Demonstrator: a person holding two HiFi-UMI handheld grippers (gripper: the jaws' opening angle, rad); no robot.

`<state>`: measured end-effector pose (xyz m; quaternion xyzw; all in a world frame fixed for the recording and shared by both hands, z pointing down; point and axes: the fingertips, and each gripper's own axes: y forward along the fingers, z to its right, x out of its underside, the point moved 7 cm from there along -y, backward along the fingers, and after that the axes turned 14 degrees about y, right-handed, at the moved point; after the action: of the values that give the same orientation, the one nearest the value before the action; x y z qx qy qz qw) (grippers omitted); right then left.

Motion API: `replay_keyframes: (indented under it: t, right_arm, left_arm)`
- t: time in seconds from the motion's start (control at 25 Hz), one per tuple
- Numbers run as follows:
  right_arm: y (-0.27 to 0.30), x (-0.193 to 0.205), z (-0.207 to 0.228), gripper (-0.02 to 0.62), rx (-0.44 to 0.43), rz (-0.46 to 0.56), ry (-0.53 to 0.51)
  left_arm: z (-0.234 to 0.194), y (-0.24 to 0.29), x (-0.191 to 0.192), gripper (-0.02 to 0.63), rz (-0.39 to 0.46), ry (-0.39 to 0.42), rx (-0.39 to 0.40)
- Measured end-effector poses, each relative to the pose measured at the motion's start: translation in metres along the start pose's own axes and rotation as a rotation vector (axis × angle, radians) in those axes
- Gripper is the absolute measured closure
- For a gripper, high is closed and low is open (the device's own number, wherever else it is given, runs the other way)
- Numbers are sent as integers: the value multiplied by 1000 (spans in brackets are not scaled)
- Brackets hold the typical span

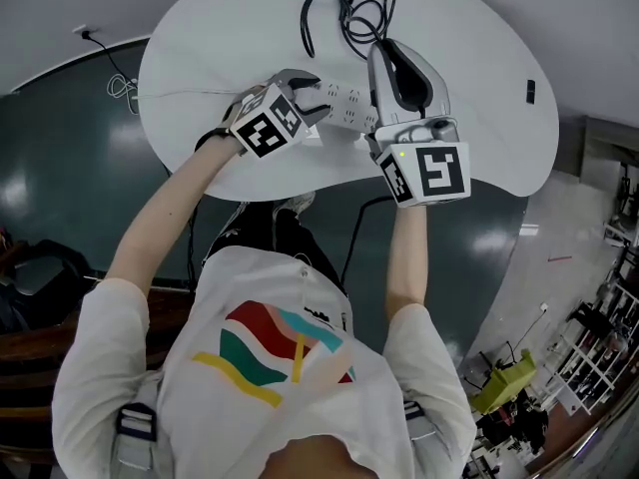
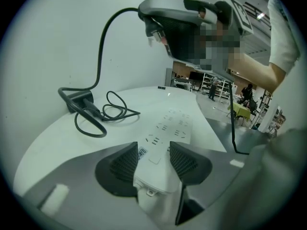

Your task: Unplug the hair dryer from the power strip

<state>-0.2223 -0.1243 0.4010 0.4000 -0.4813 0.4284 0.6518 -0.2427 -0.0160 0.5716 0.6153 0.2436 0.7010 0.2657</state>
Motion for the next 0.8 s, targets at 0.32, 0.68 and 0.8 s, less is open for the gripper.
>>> replay_keyframes:
  t: [0.32, 0.68, 0.8]
  right_arm:
    - [-26, -4, 8, 540, 36, -51, -86]
    - [-21, 24, 41, 540, 107, -247, -224]
    - [-20, 45, 57, 540, 131, -309, -206]
  left_arm:
    - [15, 8, -7, 399, 0, 5, -8]
    - [10, 4, -5, 400, 20, 2, -25]
    - [10, 3, -4, 402, 26, -5, -35]
